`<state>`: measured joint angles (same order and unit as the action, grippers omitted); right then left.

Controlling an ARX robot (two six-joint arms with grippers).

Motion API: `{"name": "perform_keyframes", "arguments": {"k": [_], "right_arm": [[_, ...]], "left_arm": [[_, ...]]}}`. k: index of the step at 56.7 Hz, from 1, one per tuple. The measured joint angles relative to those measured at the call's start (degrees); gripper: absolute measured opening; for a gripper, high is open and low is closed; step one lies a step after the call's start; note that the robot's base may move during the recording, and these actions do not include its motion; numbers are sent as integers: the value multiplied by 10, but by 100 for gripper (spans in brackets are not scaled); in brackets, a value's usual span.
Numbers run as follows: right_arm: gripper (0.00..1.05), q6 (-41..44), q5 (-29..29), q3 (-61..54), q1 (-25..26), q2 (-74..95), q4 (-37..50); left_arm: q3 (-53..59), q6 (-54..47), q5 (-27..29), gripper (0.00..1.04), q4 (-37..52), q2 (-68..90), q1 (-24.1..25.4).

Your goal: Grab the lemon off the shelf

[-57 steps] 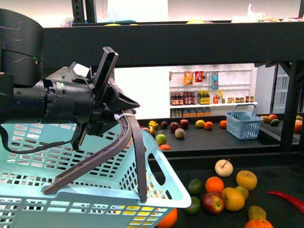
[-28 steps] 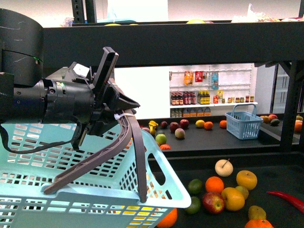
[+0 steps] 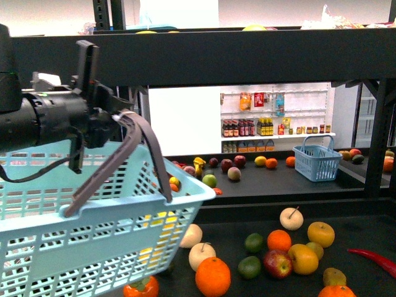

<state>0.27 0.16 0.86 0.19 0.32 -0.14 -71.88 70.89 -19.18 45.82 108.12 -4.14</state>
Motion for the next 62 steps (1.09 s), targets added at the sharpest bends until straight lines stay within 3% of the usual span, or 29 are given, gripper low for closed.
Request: {"name": "perform_keyframes", "arguments": {"k": [17,33,62], "right_arm": [[97,0,0,0,0,0,0],[97,0,0,0,0,0,0],[97,0,0,0,0,0,0]], "left_arm": [[-8,94,111,11,96,35,141],[12,155,117,11,211,83,235],[15,182,121,11,278,160,282]]}}
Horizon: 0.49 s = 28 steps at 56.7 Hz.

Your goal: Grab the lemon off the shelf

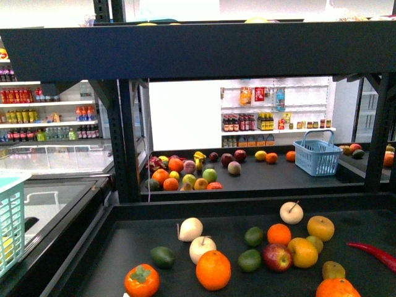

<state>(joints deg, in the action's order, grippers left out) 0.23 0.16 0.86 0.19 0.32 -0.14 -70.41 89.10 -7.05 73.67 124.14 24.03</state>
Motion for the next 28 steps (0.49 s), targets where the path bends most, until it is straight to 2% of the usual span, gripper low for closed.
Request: {"name": "perform_keyframes", "arguments": {"k": [12,19,28], "right_arm": [[97,0,0,0,0,0,0],[97,0,0,0,0,0,0],[97,0,0,0,0,0,0]], "left_arm": [[12,-7,-13,11,2,4,3],[21,-32,-13,38,-13,2,4],[30,-63,-14,64,-65,-14,4]]}}
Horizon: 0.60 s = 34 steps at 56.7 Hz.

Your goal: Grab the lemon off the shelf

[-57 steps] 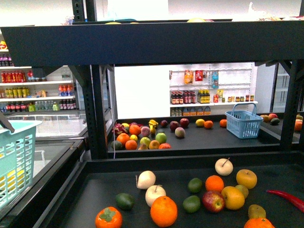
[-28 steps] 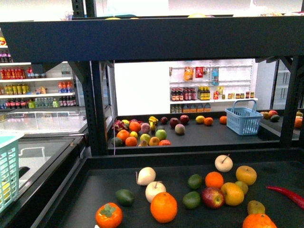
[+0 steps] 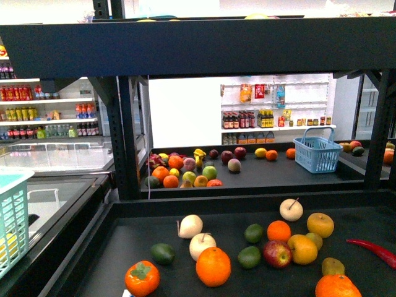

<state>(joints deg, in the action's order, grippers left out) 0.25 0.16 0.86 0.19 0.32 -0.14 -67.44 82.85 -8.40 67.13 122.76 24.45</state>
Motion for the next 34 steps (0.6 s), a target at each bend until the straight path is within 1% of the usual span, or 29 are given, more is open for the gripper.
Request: {"name": "perform_keyframes", "arguments": {"k": [2,6,10,19,26,34], "right_arm": [[97,0,0,0,0,0,0],[97,0,0,0,0,0,0],[97,0,0,0,0,0,0],[97,0,0,0,0,0,0],[97,0,0,0,0,0,0],[97,0,0,0,0,0,0]], "left_arm": [[0,-14,0,72,-24,-7,0],[1,-30,0,82,-66,-19,0],[6,-65,-2,98,-110,-36,0],[18,-117,-1,97,-172,-74,2],[37,-158,10,97,-222,-112,3],[70,-226,16,97,-289,-175,5]]}}
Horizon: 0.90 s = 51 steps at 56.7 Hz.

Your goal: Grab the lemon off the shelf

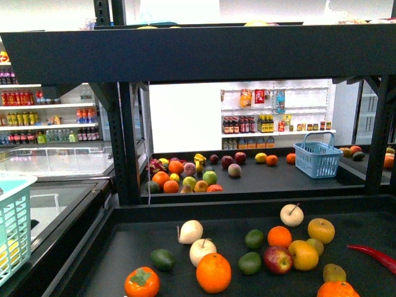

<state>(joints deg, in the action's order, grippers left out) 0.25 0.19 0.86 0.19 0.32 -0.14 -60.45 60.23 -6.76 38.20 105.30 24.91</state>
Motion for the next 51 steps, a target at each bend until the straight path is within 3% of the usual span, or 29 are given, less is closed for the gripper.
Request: {"name": "perform_keyframes", "arguments": {"k": [21,31,48,51], "right_arm": [[97,0,0,0,0,0,0],[97,0,0,0,0,0,0],[97,0,0,0,0,0,0],[97,0,0,0,0,0,0]], "left_arm": [[130,-227,-17,97,-184,-239,-2],[211,-334,-19,97,-291,-394,-72],[285,-382,52,97,-428,-627,-223],[305,-411,61,93,-403,-654,-238]]}}
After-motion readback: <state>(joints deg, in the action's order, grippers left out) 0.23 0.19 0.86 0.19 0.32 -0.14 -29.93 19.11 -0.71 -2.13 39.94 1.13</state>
